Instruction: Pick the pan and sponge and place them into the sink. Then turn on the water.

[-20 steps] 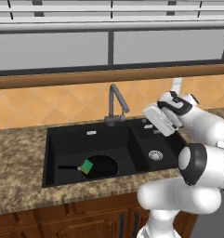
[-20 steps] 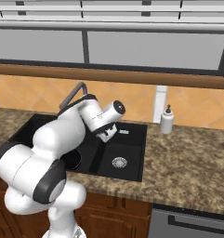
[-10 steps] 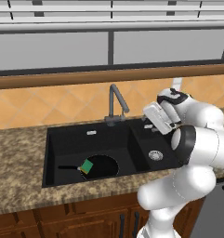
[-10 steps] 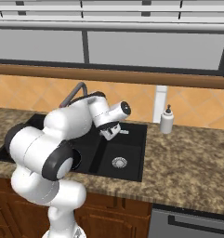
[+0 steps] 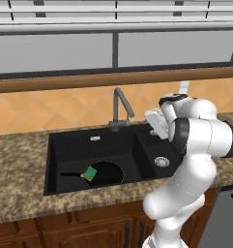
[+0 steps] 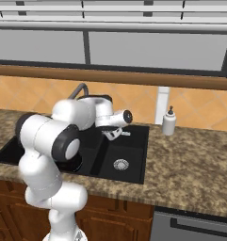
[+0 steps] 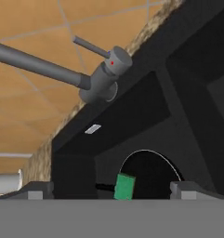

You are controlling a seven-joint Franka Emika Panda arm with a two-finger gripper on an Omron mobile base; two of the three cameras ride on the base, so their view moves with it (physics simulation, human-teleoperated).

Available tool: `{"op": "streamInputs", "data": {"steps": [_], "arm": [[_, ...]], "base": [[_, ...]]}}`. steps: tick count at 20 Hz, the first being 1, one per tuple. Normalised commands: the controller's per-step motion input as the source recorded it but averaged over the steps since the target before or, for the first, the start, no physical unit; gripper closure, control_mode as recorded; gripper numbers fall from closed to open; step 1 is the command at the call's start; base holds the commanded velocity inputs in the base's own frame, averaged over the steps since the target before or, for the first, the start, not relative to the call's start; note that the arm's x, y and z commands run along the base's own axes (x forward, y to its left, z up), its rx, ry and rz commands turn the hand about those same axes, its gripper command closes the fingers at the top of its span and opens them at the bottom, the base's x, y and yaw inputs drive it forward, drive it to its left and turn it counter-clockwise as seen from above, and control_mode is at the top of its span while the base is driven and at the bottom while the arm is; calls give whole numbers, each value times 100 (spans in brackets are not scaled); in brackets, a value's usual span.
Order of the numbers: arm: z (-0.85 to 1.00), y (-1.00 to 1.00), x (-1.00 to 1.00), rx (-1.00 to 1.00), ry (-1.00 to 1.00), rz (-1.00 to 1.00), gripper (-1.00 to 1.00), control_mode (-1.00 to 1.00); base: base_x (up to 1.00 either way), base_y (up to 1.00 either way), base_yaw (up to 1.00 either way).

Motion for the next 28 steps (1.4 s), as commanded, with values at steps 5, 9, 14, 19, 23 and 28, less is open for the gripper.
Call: {"op": "streamInputs", "data": {"steps": [5,9,14,19,23,28], "arm": [[-21,10,33,0,-11,0,-100,-100],[-15,18,27,0,0,0,-100,-100],[0,8,38,0,0,0,-100,-100],[-1,4,52,1,0,0,-100,-100],[-12,4,51,0,0,0,-100,-100],[-16,0,40,0,0,0,-100,-100]], "base": [[0,0,0],[0,0,0],[0,0,0],[0,0,0],[0,0,0],[0,0,0]]}}
